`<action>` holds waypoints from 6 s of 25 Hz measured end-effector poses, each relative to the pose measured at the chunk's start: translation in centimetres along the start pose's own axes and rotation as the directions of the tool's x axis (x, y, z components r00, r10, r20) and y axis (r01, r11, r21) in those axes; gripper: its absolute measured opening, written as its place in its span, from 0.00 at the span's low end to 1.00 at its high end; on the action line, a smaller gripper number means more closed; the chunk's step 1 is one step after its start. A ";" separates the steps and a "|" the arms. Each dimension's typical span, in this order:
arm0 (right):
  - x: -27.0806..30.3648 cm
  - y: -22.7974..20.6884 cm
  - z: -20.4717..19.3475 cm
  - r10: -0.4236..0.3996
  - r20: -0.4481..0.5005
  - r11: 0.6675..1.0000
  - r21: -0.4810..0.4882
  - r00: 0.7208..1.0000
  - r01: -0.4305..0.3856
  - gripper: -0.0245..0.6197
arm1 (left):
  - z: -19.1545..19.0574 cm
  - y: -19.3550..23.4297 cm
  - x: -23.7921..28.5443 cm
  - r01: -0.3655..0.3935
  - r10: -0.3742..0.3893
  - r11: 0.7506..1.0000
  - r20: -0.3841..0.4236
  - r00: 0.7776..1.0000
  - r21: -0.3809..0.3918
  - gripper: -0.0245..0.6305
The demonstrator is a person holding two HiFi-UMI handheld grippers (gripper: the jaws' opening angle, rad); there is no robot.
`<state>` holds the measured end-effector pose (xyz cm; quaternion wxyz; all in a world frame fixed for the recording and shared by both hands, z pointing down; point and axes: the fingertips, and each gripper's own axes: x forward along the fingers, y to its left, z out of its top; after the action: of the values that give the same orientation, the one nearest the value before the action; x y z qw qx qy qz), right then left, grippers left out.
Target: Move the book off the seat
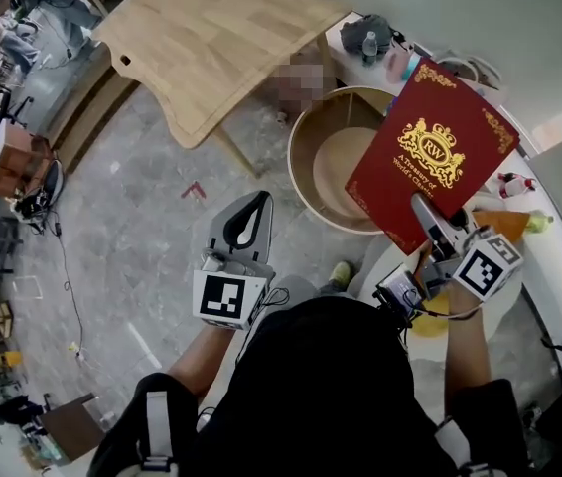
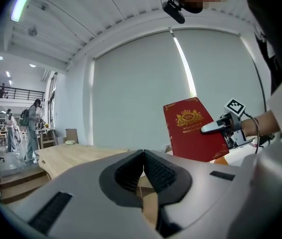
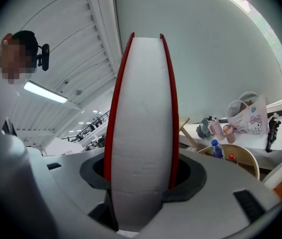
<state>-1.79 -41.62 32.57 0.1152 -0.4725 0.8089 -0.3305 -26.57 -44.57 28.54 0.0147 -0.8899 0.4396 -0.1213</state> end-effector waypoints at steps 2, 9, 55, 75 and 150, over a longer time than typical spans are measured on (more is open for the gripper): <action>0.0 -0.6 0.0 -0.014 0.003 1.000 0.001 1.000 0.014 0.42 | 0.0 -0.3 0.8 0.021 -0.021 1.000 -0.006 1.000 0.018 0.06; -0.2 -2.3 0.2 -0.041 0.005 0.998 0.045 0.999 0.041 0.42 | 0.8 -1.8 3.7 0.093 -0.092 0.995 -0.013 0.996 0.033 0.06; 21.2 -30.7 -26.8 -0.153 -0.516 0.850 0.367 0.843 0.379 0.42 | -17.0 4.7 32.2 0.346 -0.356 0.934 -0.235 0.905 -0.084 0.06; 19.2 -38.1 -32.1 -0.258 -0.556 0.761 0.386 0.790 0.521 0.56 | -20.4 4.6 33.3 0.401 -0.413 0.910 -0.301 0.860 -0.104 0.06; -13.5 -2.6 8.0 -0.509 0.309 0.707 -0.383 0.803 0.595 0.06 | 7.5 -6.7 10.0 0.333 -0.338 0.941 0.186 0.923 0.056 0.06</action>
<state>11.14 -34.58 26.52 -0.0324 -0.7346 0.6698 -0.1036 -13.83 -48.90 24.19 0.0467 -0.9592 0.2760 -0.0405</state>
